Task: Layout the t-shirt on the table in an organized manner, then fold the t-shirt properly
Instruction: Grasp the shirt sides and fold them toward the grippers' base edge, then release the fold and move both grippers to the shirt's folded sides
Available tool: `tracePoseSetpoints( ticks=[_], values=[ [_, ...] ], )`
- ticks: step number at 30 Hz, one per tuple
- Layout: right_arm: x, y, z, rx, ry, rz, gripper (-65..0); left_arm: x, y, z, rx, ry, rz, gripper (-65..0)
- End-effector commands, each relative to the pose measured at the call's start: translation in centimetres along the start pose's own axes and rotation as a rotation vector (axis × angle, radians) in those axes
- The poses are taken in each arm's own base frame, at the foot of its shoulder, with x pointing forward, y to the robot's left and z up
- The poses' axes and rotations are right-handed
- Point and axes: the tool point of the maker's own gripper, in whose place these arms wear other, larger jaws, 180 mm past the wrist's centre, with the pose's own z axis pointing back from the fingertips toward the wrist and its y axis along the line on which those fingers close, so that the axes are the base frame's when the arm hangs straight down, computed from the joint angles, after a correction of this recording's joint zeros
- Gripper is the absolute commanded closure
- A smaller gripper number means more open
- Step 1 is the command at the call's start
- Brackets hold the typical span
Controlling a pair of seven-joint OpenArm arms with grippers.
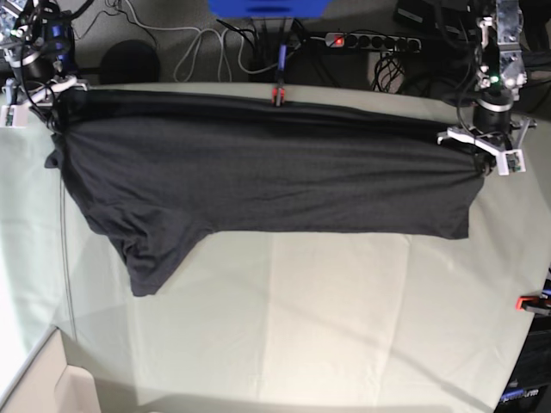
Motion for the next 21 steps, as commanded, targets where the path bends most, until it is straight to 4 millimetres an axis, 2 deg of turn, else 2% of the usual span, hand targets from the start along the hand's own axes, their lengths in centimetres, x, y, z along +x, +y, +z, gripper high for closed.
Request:
tracePoseSetpoints(
  ticks=[1,5,7,10,14,17,21],
  values=[
    [1.1,-0.5,0.3,-0.005,-0.031,0.018,-2.7,1.1,0.5,0.1,0.008,-0.038,-0.013,-7.0],
    [0.9,-0.8,0.7,-0.011,-0.024,0.026,-17.9,0.9,0.6,0.2,0.01,-0.033,-0.011,-26.1],
    [1.3,-0.8,0.8,-0.012,-0.033,0.031,-25.2,1.0,0.3,0.3,0.013,-0.039,0.003,-31.9],
    [2.5,-1.4,1.4,-0.034,-0.062,0.048,-32.3,2.3,1.8,0.6,0.061,-0.078,0.032,-32.5],
    [4.1,-3.0,2.2,-0.087,-0.11,0.049,-34.0,4.6,3.6,0.8,0.126,-0.148,0.083,-32.6],
    [6.0,-3.0,1.2,-0.089,-0.154,0.051,-34.0,6.9,3.9,-0.3,0.14,-0.198,0.097,-32.6],
    [7.3,-2.4,-0.9,-0.074,-0.119,0.049,-34.1,7.0,4.1,-3.4,0.157,-0.183,0.15,-32.7]
  ],
)
